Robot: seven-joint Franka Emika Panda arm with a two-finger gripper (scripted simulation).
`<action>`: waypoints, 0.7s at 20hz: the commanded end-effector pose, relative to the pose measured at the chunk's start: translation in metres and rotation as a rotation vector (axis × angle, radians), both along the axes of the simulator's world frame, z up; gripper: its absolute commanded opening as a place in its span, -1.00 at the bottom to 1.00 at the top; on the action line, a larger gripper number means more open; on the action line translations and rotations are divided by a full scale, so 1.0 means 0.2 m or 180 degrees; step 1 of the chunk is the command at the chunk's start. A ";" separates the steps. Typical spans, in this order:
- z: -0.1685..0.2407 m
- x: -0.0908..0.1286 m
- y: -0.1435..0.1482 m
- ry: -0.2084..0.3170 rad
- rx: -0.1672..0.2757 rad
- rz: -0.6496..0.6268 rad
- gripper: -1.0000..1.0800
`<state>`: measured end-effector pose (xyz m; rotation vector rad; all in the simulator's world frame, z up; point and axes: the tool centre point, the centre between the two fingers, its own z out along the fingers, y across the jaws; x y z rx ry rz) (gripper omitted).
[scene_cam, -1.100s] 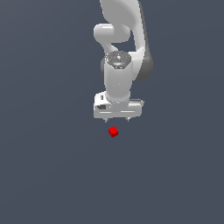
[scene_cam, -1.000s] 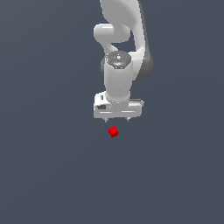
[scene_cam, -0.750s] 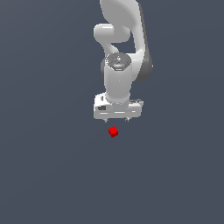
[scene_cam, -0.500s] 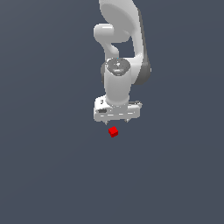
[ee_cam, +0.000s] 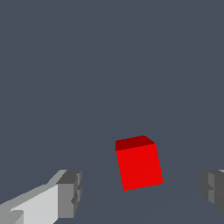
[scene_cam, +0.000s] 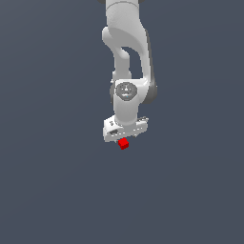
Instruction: Pick up the red cube and move it to a goal position.
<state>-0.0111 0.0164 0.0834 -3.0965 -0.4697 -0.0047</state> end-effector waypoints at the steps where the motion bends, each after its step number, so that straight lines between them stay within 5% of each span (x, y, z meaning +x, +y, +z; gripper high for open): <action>1: -0.09 -0.01 -0.01 0.0000 -0.0006 0.0181 0.92; 14: -0.32 -0.03 -0.04 0.0002 -0.0029 0.0609 0.92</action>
